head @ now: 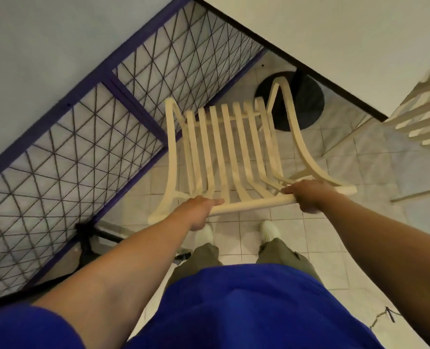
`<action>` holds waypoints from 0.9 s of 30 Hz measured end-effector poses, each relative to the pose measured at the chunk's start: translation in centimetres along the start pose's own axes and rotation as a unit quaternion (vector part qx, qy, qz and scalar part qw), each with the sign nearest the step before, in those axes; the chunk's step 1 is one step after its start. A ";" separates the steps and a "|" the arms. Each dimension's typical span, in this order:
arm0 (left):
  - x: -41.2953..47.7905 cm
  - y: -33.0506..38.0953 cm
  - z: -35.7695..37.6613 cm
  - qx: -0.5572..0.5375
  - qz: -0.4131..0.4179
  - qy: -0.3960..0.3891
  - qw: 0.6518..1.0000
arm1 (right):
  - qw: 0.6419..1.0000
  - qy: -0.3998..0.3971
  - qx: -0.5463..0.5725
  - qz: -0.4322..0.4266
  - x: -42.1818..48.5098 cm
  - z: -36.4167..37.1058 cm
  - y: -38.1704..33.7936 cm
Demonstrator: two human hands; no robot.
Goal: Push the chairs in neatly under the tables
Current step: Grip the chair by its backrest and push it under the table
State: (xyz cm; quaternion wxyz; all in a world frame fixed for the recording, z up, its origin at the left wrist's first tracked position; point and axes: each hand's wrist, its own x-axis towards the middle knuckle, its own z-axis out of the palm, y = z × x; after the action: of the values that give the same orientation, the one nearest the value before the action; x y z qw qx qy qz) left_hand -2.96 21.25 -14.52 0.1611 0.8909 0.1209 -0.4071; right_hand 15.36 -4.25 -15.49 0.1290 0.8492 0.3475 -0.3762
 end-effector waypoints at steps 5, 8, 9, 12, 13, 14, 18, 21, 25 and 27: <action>-0.2 -1.8 -0.4 0.020 0.007 -0.003 1.000 | 1.000 -0.003 -0.013 0.000 -0.7 0.1 -2.0; 0.0 -3.2 -1.0 0.031 0.016 -0.006 0.999 | 1.000 -0.003 -0.008 0.014 -0.8 0.0 -3.3; 0.1 -3.7 -1.3 0.034 0.018 -0.006 0.999 | 1.000 -0.001 -0.004 0.020 -0.7 0.0 -3.8; 0.4 -5.2 -2.0 0.049 0.028 -0.016 0.998 | 0.999 0.001 0.009 0.034 -0.7 0.1 -5.2; 0.6 -5.6 -2.4 0.056 0.032 -0.017 0.998 | 0.999 0.005 0.017 0.038 -0.6 0.3 -5.5; 0.7 -6.0 -2.6 0.065 0.036 -0.017 0.997 | 0.999 0.008 0.022 0.040 -0.6 0.4 -5.9; 1.1 -7.3 -3.4 0.087 0.049 -0.025 0.995 | 0.998 0.007 0.036 0.048 -0.7 0.9 -7.2; 1.5 -8.2 -4.0 0.104 0.063 -0.031 0.992 | 0.997 0.012 0.046 0.057 -0.8 1.2 -8.1; 2.1 -8.7 -5.0 0.125 0.079 -0.036 0.988 | 0.995 0.016 0.072 0.072 -0.9 1.7 -8.9; 2.4 -9.0 -5.5 0.133 0.092 -0.039 0.986 | 0.993 0.015 0.084 0.084 -1.1 2.0 -9.3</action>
State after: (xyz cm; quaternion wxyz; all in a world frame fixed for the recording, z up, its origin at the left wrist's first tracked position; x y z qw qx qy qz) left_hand -0.76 31.87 -14.70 0.0826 0.8953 -0.0229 -0.4371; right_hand 7.41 1.01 -15.66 0.0829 0.8887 0.2442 -0.3790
